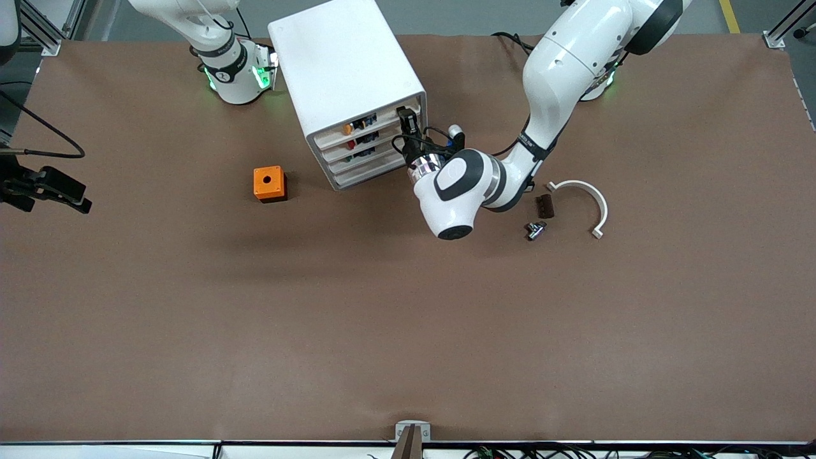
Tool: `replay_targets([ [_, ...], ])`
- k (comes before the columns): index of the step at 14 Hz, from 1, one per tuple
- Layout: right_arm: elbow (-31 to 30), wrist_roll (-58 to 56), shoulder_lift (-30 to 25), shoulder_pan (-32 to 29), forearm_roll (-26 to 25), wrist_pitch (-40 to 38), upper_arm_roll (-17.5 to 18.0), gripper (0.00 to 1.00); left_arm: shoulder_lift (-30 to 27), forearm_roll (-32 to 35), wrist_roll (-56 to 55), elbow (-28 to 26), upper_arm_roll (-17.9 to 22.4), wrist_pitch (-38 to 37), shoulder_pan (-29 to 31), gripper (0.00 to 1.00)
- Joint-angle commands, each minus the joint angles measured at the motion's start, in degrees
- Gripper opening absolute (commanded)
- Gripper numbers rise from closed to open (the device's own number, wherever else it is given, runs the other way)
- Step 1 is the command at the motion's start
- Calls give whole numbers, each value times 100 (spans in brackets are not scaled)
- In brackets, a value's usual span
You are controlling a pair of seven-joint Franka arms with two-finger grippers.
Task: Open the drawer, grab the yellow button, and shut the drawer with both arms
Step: 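Grasp the drawer front with the left gripper, then pull the drawer open with the left gripper while the right gripper approaches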
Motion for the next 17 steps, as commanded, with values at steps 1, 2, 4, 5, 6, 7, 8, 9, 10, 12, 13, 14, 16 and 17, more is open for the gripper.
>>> replay_targets([
  [1,42,55,12,30,90,-58,31,100,-41,-136,-3,20,77,151,140,10],
  [2,42,72,21,39,90,-58,31,100,-59,-144,-3,20,77,177,228,11],
  [4,-2,299,38,161,99,-67,31,100,-85,-232,5,29,77,186,421,11],
  [5,-2,727,82,241,108,-50,40,100,-76,-276,6,64,77,186,509,12],
  [6,-2,1027,152,320,117,-15,40,100,-76,-302,-3,73,77,195,615,13],
  [7,-2,1143,196,425,126,-6,40,100,-85,-329,-3,117,77,221,676,13],
  [8,-11,1214,275,513,126,-14,31,100,-85,-346,-3,161,77,221,773,14],
  [9,-28,1319,319,575,126,-14,31,100,-85,-355,-12,170,77,221,861,14],
  [10,-37,1425,389,628,143,-84,40,100,-94,-355,-12,179,77,221,940,15],
  [12,-116,1776,407,855,205,-164,31,100,-94,-347,-3,179,77,221,1063,15],
  [13,-134,2108,407,970,205,-164,40,100,-94,-347,-3,179,77,221,1090,16],
  [14,-134,2538,425,1145,205,-155,31,100,-94,-338,-3,170,77,221,1099,17],
  [16,-151,3416,495,1418,213,-155,40,100,-94,-329,14,170,77,230,1099,22],
  [17,-160,3812,513,1593,213,-155,40,100,-94,-294,23,170,77,265,1125,29],
])
